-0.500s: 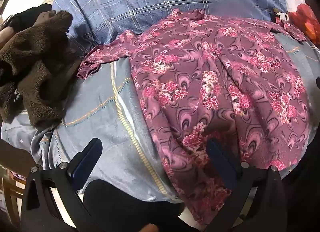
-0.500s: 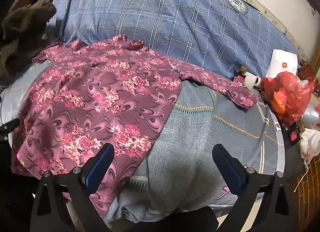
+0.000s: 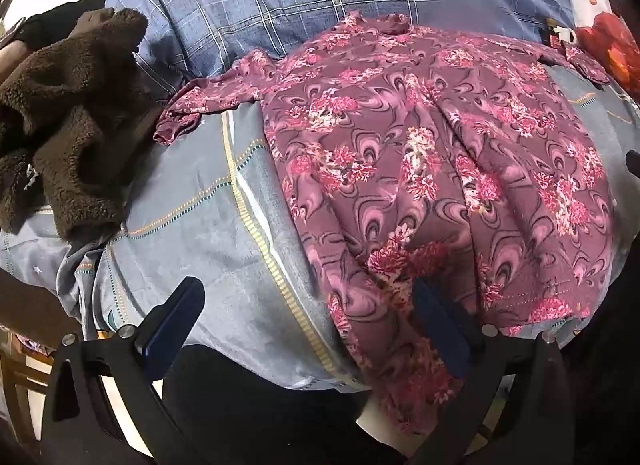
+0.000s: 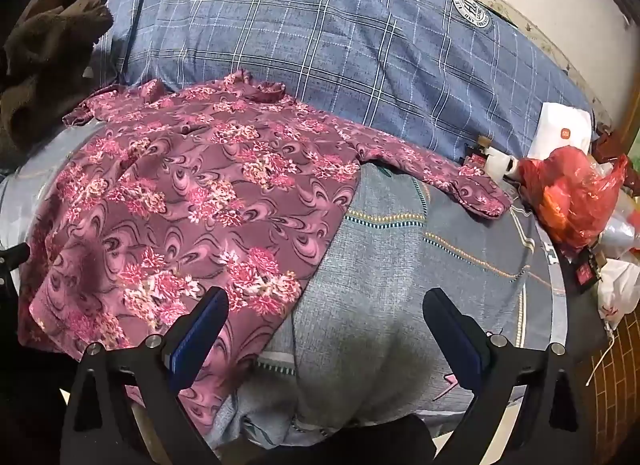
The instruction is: Fold small clothes
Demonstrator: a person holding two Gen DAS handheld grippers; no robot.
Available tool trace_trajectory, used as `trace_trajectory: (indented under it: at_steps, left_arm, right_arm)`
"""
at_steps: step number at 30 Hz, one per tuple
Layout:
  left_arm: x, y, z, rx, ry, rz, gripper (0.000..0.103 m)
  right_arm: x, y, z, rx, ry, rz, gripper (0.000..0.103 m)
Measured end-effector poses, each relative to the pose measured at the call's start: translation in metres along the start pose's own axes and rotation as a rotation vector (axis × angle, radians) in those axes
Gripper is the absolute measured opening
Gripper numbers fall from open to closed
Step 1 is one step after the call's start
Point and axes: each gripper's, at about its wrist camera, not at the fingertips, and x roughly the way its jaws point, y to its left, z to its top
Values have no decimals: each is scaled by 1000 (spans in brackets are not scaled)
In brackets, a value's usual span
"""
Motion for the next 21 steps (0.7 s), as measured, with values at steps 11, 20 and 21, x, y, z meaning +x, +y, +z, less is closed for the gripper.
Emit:
trace_trajectory:
  at_steps: [11, 20, 21]
  left_arm:
    - [11, -6, 2, -12, 15, -32, 103]
    - [16, -5, 4, -18, 26, -30, 103]
    - [16, -5, 4, -18, 28, -26, 103]
  right_arm:
    - [3, -12, -5, 44, 17, 2, 98]
    - [5, -13, -2, 43, 18, 1, 98]
    - [5, -14, -1, 45, 21, 2, 98]
